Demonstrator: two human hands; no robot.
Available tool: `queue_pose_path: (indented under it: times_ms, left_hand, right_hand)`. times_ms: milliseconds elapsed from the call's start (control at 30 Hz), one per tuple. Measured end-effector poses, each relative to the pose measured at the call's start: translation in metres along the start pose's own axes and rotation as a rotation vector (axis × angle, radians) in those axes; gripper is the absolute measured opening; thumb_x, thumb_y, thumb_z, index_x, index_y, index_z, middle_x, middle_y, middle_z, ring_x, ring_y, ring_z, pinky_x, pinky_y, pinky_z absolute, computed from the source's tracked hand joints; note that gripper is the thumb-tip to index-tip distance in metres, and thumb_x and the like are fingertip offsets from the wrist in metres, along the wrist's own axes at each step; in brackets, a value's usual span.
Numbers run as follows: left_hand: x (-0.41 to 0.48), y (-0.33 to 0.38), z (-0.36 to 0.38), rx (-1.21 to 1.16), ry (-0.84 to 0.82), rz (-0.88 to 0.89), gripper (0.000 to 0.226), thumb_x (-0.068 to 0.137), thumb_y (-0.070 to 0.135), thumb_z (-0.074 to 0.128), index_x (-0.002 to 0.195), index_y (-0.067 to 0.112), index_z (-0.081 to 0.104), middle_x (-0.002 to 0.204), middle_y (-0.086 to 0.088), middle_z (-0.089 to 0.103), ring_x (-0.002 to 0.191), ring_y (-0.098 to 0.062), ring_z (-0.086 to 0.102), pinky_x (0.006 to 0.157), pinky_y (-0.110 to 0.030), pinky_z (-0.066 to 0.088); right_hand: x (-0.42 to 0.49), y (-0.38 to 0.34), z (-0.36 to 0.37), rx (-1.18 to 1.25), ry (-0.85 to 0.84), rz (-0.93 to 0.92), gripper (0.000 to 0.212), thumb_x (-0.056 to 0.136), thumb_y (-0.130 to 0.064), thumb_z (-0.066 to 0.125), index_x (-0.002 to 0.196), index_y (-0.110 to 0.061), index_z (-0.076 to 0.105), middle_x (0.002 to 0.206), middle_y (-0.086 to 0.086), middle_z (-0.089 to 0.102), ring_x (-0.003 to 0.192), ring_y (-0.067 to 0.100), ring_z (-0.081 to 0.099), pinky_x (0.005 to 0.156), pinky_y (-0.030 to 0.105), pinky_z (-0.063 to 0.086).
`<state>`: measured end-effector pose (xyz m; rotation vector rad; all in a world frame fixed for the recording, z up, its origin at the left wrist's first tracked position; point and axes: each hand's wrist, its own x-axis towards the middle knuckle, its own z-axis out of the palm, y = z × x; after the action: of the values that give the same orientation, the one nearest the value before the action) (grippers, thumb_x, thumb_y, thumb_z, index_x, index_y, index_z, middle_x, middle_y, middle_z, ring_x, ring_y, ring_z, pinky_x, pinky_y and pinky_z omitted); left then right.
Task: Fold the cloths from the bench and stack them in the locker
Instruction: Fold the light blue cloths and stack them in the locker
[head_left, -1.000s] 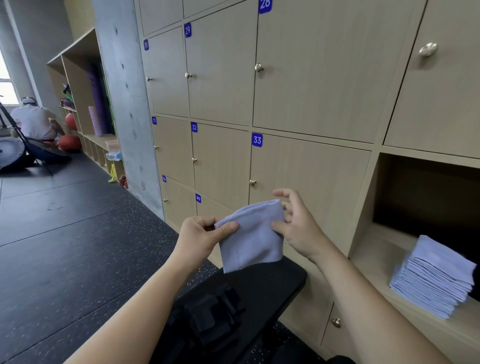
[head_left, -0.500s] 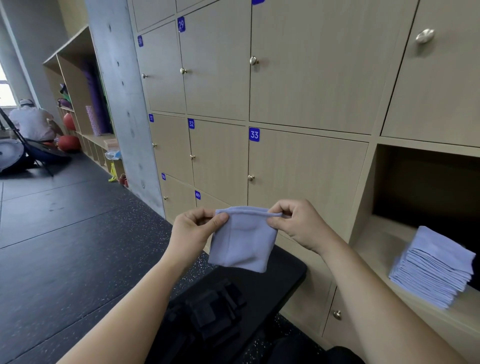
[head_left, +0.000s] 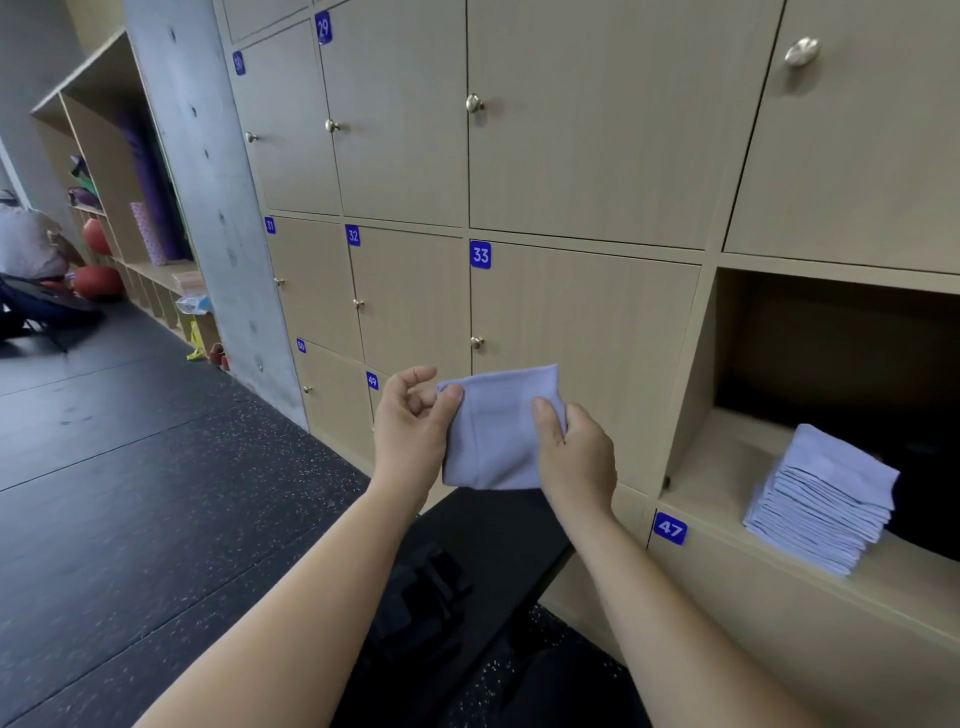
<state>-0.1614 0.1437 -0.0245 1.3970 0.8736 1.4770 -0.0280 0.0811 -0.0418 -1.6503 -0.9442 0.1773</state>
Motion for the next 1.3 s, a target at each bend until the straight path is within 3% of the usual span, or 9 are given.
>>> queue_pose_path:
  times_ms: [100, 167, 267, 433, 567, 800, 900, 1067, 1300]
  left_hand:
    - [-0.004, 0.003, 0.009, 0.049, 0.044, -0.067, 0.030, 0.093, 0.025, 0.066, 0.119, 0.011, 0.059, 0.072, 0.014, 0.061, 0.067, 0.002, 0.057, 0.076, -0.014, 0.049]
    - [-0.011, 0.005, 0.018, 0.039, -0.020, -0.248, 0.032, 0.092, 0.046, 0.061, 0.091, 0.014, 0.064, 0.075, 0.005, 0.060, 0.066, -0.009, 0.053, 0.081, -0.029, 0.049]
    - [-0.022, 0.000, 0.031, 0.183, -0.079, -0.305, 0.053, 0.087, 0.063, 0.056, 0.063, 0.020, 0.036, 0.059, 0.009, 0.040, 0.057, -0.016, 0.039, 0.070, -0.032, 0.040]
    - [-0.026, -0.010, 0.036, 0.481, 0.026, 0.025, 0.038, 0.093, 0.052, 0.054, 0.090, 0.014, 0.053, 0.075, 0.001, 0.060, 0.074, -0.024, 0.058, 0.066, -0.036, 0.046]
    - [-0.028, -0.009, 0.043, 0.503, 0.007, 0.105, 0.041, 0.095, 0.049, 0.052, 0.081, 0.012, 0.043, 0.065, 0.001, 0.050, 0.060, -0.019, 0.047, 0.056, -0.034, 0.036]
    - [-0.037, -0.021, 0.063, 0.343, -0.221, 0.013, 0.034, 0.093, 0.045, 0.058, 0.079, 0.015, 0.051, 0.073, 0.001, 0.057, 0.061, -0.011, 0.051, 0.049, -0.013, 0.035]
    - [-0.043, -0.030, 0.084, 0.302, -0.307, -0.045, 0.047, 0.091, 0.050, 0.059, 0.084, 0.003, 0.054, 0.073, -0.005, 0.060, 0.063, -0.017, 0.055, 0.054, -0.023, 0.041]
    - [-0.066, -0.036, 0.141, 0.312, -0.470, -0.113, 0.053, 0.092, 0.050, 0.057, 0.067, 0.008, 0.038, 0.057, -0.001, 0.038, 0.051, -0.013, 0.036, 0.043, -0.016, 0.027]
    - [-0.094, -0.052, 0.220, 0.125, -0.820, -0.519, 0.021, 0.095, 0.017, 0.050, 0.094, 0.001, 0.065, 0.094, -0.012, 0.071, 0.082, -0.024, 0.064, 0.073, -0.031, 0.053]
  right_hand:
    - [-0.002, 0.000, -0.003, 0.027, 0.084, -0.065, 0.046, 0.099, -0.037, 0.049, 0.061, -0.021, 0.027, 0.056, -0.007, 0.032, 0.052, 0.010, 0.029, 0.049, 0.029, 0.023]
    - [-0.002, 0.001, -0.006, 0.081, 0.123, -0.063, 0.046, 0.099, -0.036, 0.050, 0.062, -0.021, 0.027, 0.055, -0.007, 0.031, 0.051, 0.010, 0.028, 0.049, 0.028, 0.023]
    - [0.001, 0.005, -0.010, 0.066, 0.140, -0.066, 0.047, 0.097, -0.039, 0.052, 0.061, -0.022, 0.027, 0.054, -0.007, 0.031, 0.051, 0.011, 0.028, 0.049, 0.029, 0.024]
    - [0.003, 0.014, -0.025, 0.093, 0.187, -0.077, 0.052, 0.095, -0.042, 0.055, 0.059, -0.018, 0.027, 0.053, -0.006, 0.029, 0.052, 0.012, 0.026, 0.050, 0.029, 0.023]
    - [-0.001, 0.022, -0.035, 0.109, 0.234, -0.067, 0.051, 0.096, -0.041, 0.054, 0.059, -0.017, 0.027, 0.054, -0.006, 0.028, 0.052, 0.011, 0.025, 0.050, 0.028, 0.023]
    - [0.007, 0.037, -0.068, 0.253, 0.062, 0.121, 0.054, 0.097, -0.050, 0.046, 0.064, -0.007, 0.048, 0.060, 0.010, 0.046, 0.060, 0.024, 0.045, 0.059, 0.037, 0.041]
    - [0.005, 0.051, -0.090, -0.059, 0.165, 0.085, 0.048, 0.099, -0.037, 0.045, 0.057, -0.018, 0.031, 0.053, -0.004, 0.035, 0.057, 0.019, 0.035, 0.051, 0.032, 0.023]
    - [0.006, 0.086, -0.141, -0.393, 0.326, 0.174, 0.048, 0.100, -0.044, 0.037, 0.061, -0.016, 0.035, 0.061, -0.001, 0.046, 0.069, 0.026, 0.047, 0.056, 0.032, 0.025]
    - [0.007, 0.129, -0.225, -0.259, 0.276, 0.341, 0.036, 0.090, -0.031, 0.053, 0.062, -0.015, 0.039, 0.057, 0.000, 0.043, 0.065, 0.024, 0.042, 0.055, 0.032, 0.027]
